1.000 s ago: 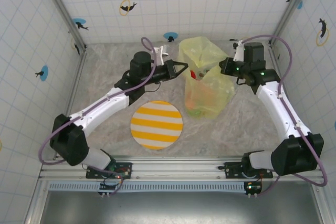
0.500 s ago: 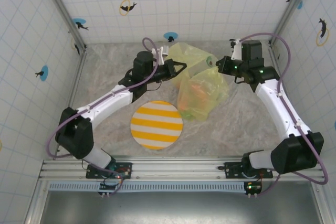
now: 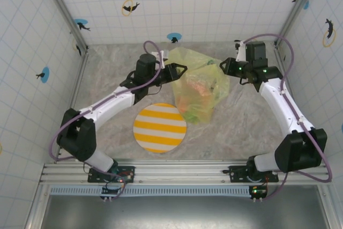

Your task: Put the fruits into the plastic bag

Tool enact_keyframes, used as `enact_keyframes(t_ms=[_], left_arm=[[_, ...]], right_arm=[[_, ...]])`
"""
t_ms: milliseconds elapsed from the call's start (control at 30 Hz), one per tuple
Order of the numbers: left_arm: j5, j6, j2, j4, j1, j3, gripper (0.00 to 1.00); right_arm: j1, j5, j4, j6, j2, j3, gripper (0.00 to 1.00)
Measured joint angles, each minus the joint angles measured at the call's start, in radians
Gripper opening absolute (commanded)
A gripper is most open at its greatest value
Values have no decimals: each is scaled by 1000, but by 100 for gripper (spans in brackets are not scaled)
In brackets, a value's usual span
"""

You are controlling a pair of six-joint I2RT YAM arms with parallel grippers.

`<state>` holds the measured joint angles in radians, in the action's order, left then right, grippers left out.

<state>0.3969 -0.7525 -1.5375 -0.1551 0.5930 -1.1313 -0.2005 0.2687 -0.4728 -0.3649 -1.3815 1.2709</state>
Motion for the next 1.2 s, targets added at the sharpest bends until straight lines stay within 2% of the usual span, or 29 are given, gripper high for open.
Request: enact_keyframes(t_ms=[33,100,200,300,500,667,967,1067,1200], left_arm=[[-12,19,14,7,-4,0,75],[-43,56,47,27,-11,0,83],[-89,112,98,52,-18,2,92],[-138,158,150,68,-18,11,96],[-237,246,263,87,-18,65,98],[-387,312,406,87,-18,177,98],[-723,357,543,25,-26,427,98],[-829,365,536,-12,-49,508,98],[-912,373,499,-66,-98,606,98]], right_arm=[[5,1,1,2,5,6,49],[16,2,3,1,21,18,63],[39,17,18,5,55,32,72],[60,30,36,3,81,55,79],[101,28,61,3,118,84,82],[123,-87,86,48,172,55,86],[135,-342,185,113,272,-234,100],[136,-404,228,119,293,-349,100],[136,-480,288,126,314,-471,100]])
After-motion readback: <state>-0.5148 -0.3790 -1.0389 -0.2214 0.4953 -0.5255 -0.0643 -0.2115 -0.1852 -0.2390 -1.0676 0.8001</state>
